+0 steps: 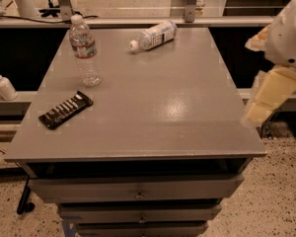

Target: Pick water bottle

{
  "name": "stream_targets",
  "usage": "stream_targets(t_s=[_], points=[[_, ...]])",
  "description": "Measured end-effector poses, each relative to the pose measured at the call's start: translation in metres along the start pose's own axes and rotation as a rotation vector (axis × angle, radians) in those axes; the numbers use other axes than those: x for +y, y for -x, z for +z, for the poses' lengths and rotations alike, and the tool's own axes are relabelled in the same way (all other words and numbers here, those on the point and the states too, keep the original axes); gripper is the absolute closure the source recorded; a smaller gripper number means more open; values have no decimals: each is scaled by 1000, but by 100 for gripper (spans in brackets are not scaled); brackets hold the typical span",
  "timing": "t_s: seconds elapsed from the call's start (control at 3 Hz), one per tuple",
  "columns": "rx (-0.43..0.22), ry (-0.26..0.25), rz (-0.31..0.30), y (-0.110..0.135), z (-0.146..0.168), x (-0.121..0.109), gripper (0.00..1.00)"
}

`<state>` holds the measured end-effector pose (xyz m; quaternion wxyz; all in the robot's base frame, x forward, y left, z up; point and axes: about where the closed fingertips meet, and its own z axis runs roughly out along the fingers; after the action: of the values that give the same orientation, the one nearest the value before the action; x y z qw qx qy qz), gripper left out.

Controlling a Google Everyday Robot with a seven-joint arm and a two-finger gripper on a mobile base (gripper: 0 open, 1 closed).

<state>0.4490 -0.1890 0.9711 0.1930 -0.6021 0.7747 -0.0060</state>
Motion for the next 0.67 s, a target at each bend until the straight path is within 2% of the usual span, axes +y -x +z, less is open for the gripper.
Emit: stream_targets(t_s=[0.67], points=[[-365, -1, 57, 112, 50, -33, 0]])
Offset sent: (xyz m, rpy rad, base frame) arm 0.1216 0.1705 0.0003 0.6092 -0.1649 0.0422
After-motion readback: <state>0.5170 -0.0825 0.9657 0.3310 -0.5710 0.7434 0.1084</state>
